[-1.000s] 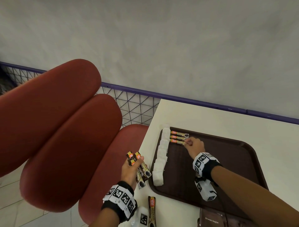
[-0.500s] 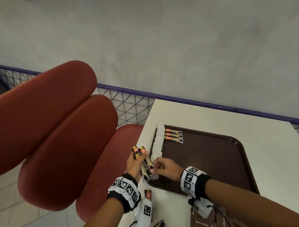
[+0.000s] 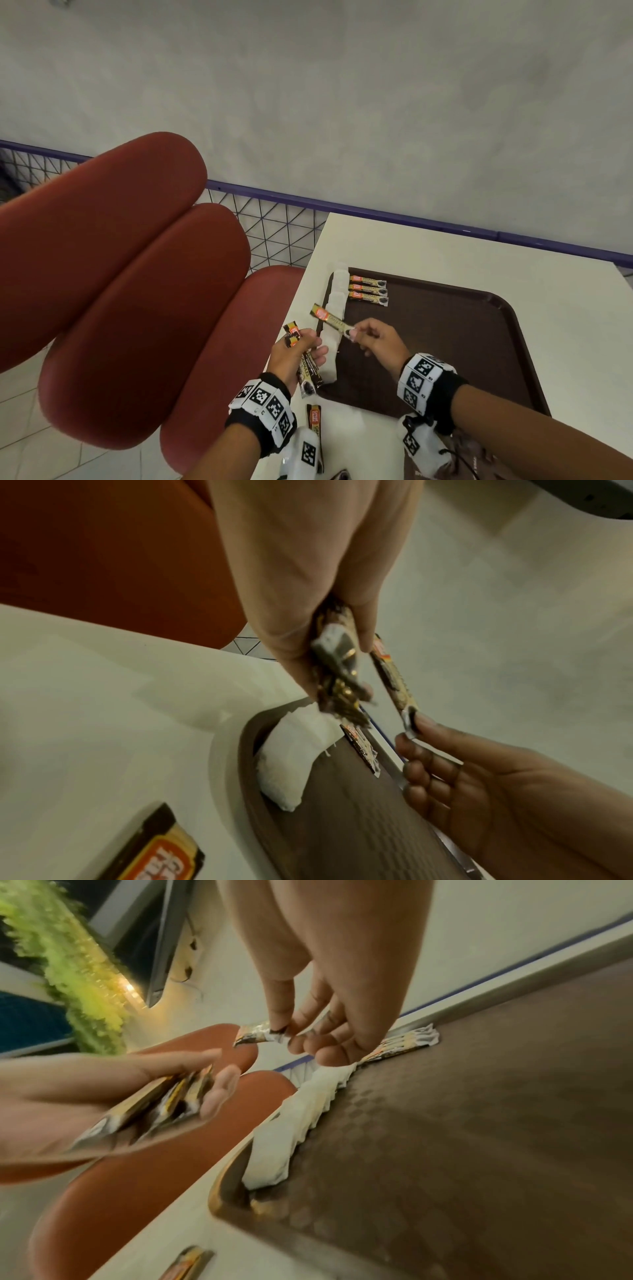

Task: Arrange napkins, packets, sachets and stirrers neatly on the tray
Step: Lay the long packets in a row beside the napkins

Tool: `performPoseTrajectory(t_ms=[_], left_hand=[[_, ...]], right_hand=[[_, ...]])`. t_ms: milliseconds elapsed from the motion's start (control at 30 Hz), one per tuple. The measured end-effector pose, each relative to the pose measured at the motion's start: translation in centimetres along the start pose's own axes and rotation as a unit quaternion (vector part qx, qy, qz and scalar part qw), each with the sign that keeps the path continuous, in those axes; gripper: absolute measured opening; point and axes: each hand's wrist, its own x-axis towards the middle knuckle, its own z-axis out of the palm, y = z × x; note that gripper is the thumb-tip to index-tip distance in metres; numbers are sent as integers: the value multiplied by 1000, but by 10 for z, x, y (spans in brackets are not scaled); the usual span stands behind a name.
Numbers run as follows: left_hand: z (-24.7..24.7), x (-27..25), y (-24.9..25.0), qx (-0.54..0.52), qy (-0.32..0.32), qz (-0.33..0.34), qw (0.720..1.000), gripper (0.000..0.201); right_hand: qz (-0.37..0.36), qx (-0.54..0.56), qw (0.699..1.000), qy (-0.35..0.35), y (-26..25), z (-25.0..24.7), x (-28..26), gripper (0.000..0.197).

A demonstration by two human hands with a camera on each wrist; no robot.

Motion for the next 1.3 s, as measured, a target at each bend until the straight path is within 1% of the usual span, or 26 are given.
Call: performPoseTrajectory(t_ms=[100,167,233,300,367,467,500,600,733,867,1100,1300], left_hand=[[-3,3,-1,8,24,-13,1000,7],[-6,8,-1,13,44,-14,999,12],[-8,11,0,11,62,-20,998,18],[-9,14,2,2,78,-23,997,22],[-10,16,4,-3,92,-22,996,25],[-10,19,5,19,113,-20,993,35],[-11,19,5,17,119,-21,992,35],[-11,19,6,-1,129,-25,991,32],[-15,18,8,-11,132,-24,991,30],[-22,20,6,-21,131,-16,991,28],[-28,23,1,-6,133,-21,991,25],[-25,23,0,3,132,-20,991,26]], right_hand=[[2,-2,998,66,4,-19,10,2],[9,-29,994,100,9,-36,19,8],[32,-75,989,122,14,-54,29,15],[64,-120,983,121,17,-68,38,17],[86,-160,977,113,17,-76,45,16],[114,-181,970,116,15,-75,55,6],[127,-186,968,115,13,-74,58,7],[170,-193,962,88,8,-69,69,18],[215,-236,945,66,1,-66,82,35],[252,-238,935,71,1,-65,92,41],[280,-260,920,88,5,-63,102,44],[272,-251,921,118,4,-60,102,34]])
